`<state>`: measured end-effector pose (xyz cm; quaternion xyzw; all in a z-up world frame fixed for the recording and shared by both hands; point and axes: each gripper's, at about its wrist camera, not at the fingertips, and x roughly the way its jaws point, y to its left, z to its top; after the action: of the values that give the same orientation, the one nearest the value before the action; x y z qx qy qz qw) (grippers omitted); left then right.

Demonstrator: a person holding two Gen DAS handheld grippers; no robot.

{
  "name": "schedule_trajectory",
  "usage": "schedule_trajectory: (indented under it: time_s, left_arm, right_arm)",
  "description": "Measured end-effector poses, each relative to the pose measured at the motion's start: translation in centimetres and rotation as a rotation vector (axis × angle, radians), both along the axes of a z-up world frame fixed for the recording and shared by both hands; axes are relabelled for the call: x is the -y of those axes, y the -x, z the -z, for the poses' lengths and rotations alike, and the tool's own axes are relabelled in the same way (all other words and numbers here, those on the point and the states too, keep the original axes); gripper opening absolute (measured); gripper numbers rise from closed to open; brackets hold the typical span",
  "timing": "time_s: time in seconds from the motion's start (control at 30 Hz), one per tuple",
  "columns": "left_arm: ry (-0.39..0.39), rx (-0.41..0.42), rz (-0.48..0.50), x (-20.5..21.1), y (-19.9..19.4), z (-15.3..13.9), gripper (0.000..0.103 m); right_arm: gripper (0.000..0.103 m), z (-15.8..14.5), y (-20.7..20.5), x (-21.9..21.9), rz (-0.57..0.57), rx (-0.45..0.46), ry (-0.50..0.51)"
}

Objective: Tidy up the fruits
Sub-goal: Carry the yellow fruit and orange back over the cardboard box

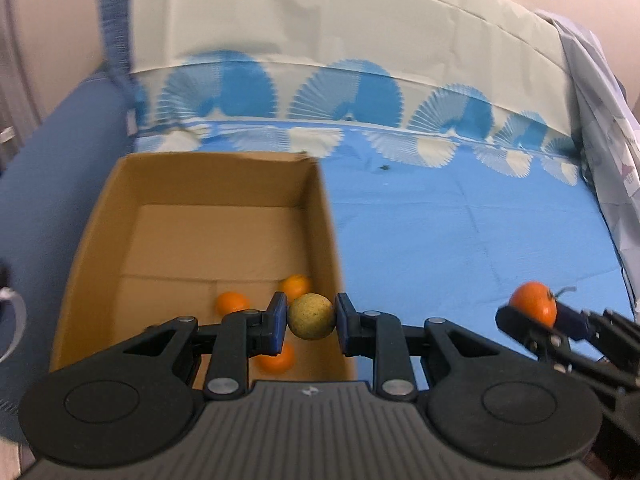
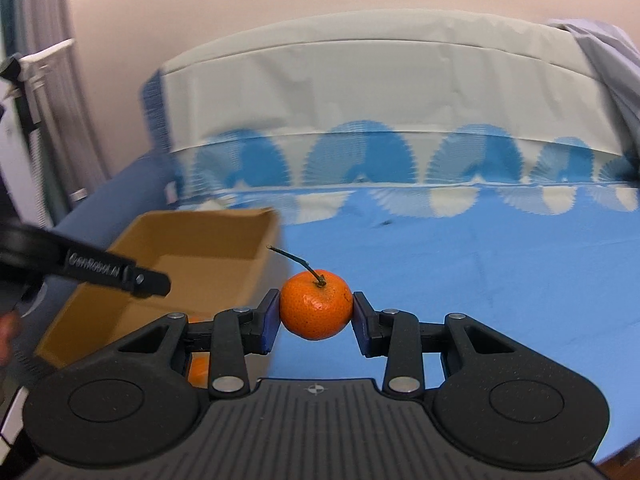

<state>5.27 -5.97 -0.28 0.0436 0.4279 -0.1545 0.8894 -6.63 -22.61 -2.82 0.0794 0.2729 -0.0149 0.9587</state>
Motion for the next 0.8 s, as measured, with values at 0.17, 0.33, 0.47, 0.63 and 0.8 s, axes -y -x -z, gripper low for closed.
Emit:
schedule_trajectory:
  time_s: [0.17,0.33,0.47,0.63,0.8]
  left_arm:
    - [0.012,0.015,-0.057,-5.5,3.2,-1.2,0.028]
    - [0.007,0.02,-0.106,-9.8,6.2,-1.3,0.028]
    - [0.001,0.014,-0.139,-12.3,8.2,-1.1,0.028]
    - [0.014,0.012,-0.173,-14.0,10.3,-1.2,0.028]
    - [0.012,0.026,-0.181,-14.2,11.6,-1.5,0.028]
  right_arm:
    - [0.039,-0.9,2.9,-5.3,-0.065,0.005,0.007]
    - [0.039,-1.4,5.5,-8.7,-0.104,0.022,0.014]
    - [0.039,-1.5,7.3,-10.7,-0.132,0.028,0.012]
    - [0.039,-1.5,8.8,-11.9,-0.153,0.027,0.009]
    - [0.039,-1.8,9.6,-12.2,-0.165,0.037,0.01]
